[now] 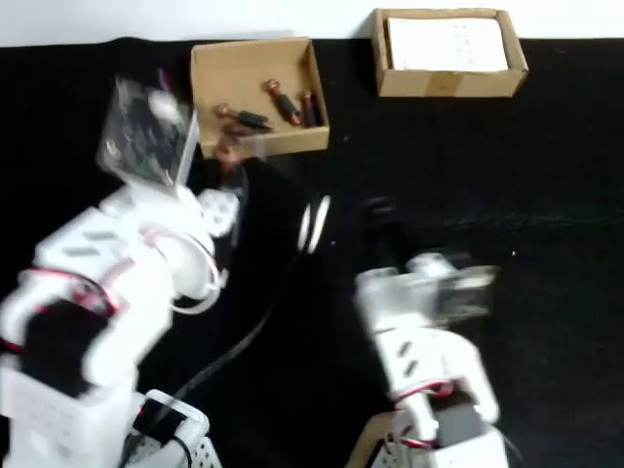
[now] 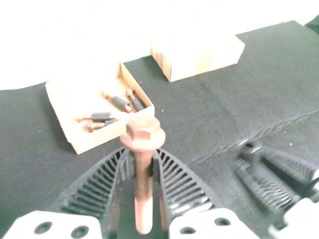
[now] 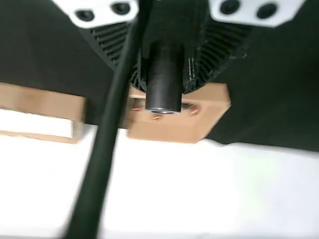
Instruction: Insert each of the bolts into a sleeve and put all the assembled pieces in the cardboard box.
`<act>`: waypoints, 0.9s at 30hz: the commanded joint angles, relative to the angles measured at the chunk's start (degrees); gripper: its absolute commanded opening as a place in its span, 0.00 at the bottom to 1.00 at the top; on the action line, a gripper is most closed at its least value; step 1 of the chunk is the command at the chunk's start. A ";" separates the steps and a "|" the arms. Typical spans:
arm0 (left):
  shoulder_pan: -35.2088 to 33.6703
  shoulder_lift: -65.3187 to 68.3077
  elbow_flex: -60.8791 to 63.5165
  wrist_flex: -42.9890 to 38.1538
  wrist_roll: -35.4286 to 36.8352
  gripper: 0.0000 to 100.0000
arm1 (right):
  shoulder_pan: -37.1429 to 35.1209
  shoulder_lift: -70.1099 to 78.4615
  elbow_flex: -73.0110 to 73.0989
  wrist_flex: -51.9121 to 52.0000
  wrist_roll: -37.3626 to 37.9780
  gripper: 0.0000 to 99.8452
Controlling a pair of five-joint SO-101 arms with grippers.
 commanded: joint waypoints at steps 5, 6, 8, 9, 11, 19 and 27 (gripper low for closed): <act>7.69 -4.97 10.77 -17.14 10.90 0.03 | -8.75 -0.22 10.68 -14.20 5.01 0.01; 9.54 -3.74 10.68 -17.14 11.25 0.03 | -8.92 -0.22 10.77 -14.29 4.92 0.01; 11.74 -1.01 10.51 -17.23 11.25 0.02 | -9.01 -0.57 10.77 -14.29 4.92 0.01; 12.35 0.40 10.51 -17.41 11.25 0.01 | -9.01 -0.57 10.77 -14.29 4.92 0.01; 13.41 3.21 10.15 -17.41 11.52 0.01 | -9.01 -0.48 10.77 -14.29 4.92 0.01; 13.32 14.02 0.75 -17.49 12.48 0.01 | -9.01 -0.57 10.77 -14.29 4.92 0.01; 11.74 21.85 -10.33 -17.58 12.66 0.01 | -9.01 -0.40 10.86 -14.02 4.84 0.01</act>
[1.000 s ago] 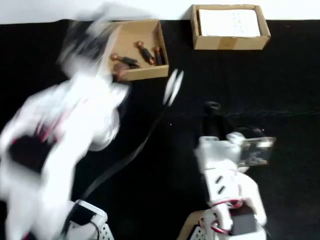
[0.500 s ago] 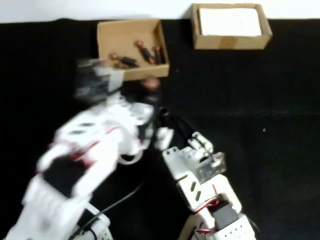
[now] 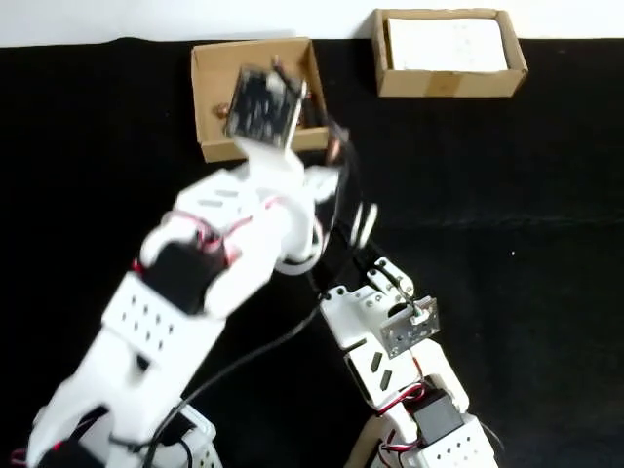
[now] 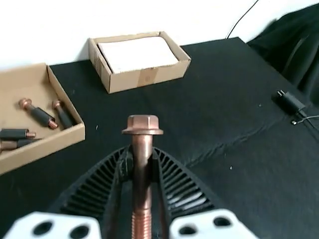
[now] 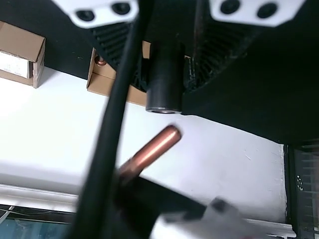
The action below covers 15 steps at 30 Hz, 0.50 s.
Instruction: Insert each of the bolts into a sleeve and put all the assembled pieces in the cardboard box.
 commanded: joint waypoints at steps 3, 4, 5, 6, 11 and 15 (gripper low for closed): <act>0.04 2.42 -5.49 -1.49 0.62 0.01 | -0.40 -0.48 7.34 -1.10 0.35 0.01; 0.04 2.86 -5.49 -1.85 0.62 0.01 | -0.40 -0.40 7.34 -1.10 0.35 0.01; 0.04 3.21 -5.41 -1.93 0.62 0.01 | -0.40 -0.40 7.34 -1.10 0.35 0.01; 0.04 3.47 -5.14 -1.93 0.62 0.01 | -0.40 -0.40 7.34 -1.10 0.35 0.01; 0.04 4.79 -4.88 -1.85 0.62 0.01 | -0.31 -0.40 7.34 -0.92 -3.78 0.01; 0.04 4.70 -1.45 -1.76 0.62 0.01 | -0.31 -0.31 7.34 -0.92 -5.71 0.01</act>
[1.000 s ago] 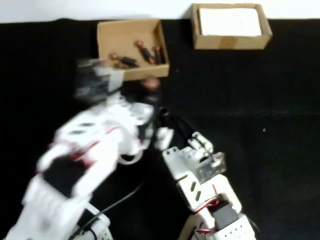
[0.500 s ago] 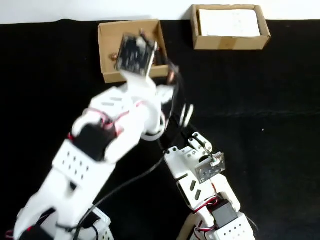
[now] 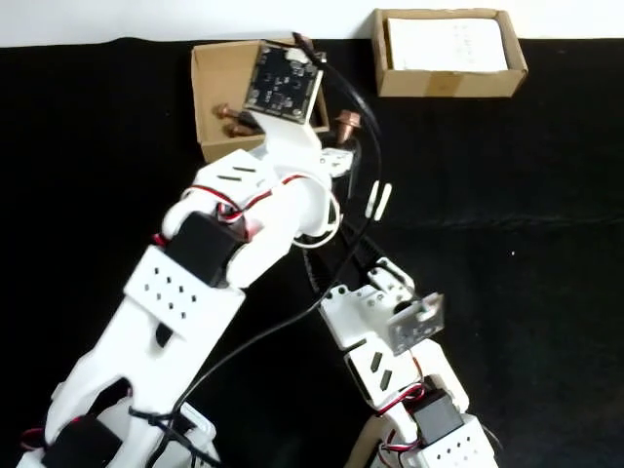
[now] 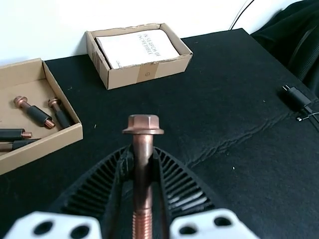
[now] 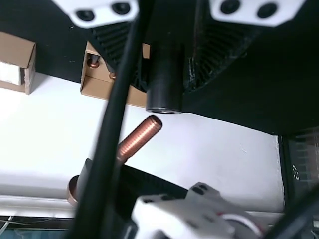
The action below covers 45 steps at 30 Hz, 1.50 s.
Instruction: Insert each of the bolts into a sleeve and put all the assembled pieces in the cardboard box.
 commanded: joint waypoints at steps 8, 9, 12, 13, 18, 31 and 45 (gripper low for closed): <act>-0.22 -0.40 4.09 -1.05 0.62 0.01 | -0.31 -0.31 7.34 -0.92 -1.14 0.01; -0.22 -0.40 4.09 -1.05 0.62 0.01 | -0.31 -0.31 7.34 -0.92 -1.14 0.01; -0.22 -0.48 3.74 -1.05 0.62 0.01 | -0.22 -0.31 7.34 -0.92 -1.32 0.01; -0.22 -0.48 3.65 -1.05 0.62 0.01 | -0.22 -0.31 7.34 -0.92 -1.58 0.01; -0.22 -2.15 4.18 -0.97 0.62 0.01 | 2.77 -0.31 7.34 -0.84 -4.22 0.01; -0.57 -9.10 4.26 9.85 0.62 0.01 | 5.32 -0.31 4.35 4.35 -11.69 0.01; 1.01 5.67 -0.22 -8.09 2.20 0.01 | 5.05 -0.31 -2.95 13.93 -16.35 0.01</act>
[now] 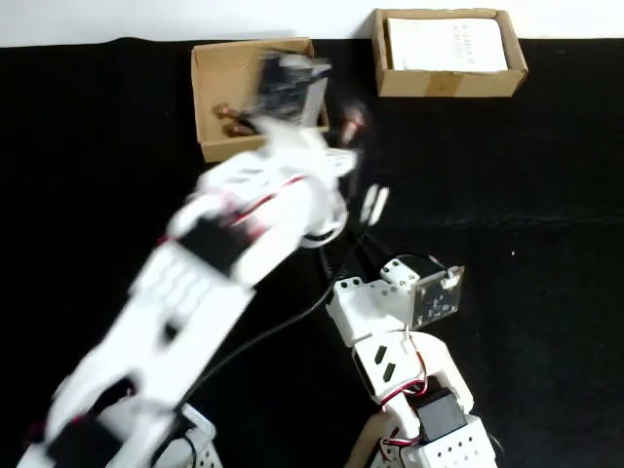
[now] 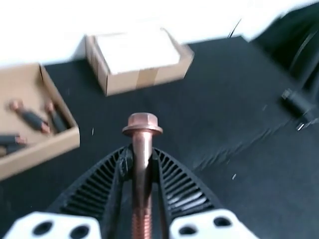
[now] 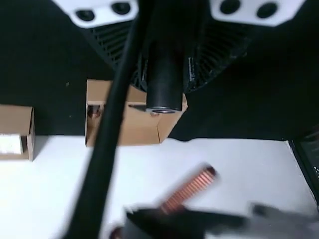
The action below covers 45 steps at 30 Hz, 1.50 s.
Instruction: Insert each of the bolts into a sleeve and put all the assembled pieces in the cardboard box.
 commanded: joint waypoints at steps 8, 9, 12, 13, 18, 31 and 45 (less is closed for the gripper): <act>3.47 5.58 -5.41 -1.41 8.35 0.01 | 0.66 -0.22 -4.18 8.66 -12.22 0.01; 3.47 6.02 -5.32 -1.41 8.35 0.01 | 0.66 -0.22 -4.26 8.66 -12.22 0.01; 3.56 7.25 -4.09 -1.67 8.35 0.01 | 0.66 -0.22 -4.26 8.66 -12.22 0.01; 3.47 7.96 -3.82 -1.67 8.26 0.01 | 0.57 -0.22 -4.26 8.66 -12.31 0.01; 2.15 11.91 -2.95 -1.76 8.18 0.01 | 0.57 -0.22 -5.49 8.66 -12.31 0.01; 0.92 16.04 -3.38 -5.19 8.18 0.01 | 0.75 13.76 -15.69 9.10 -18.37 0.01; -8.92 22.99 -0.40 -5.10 2.73 0.01 | 0.75 24.40 -17.27 12.09 -19.60 0.01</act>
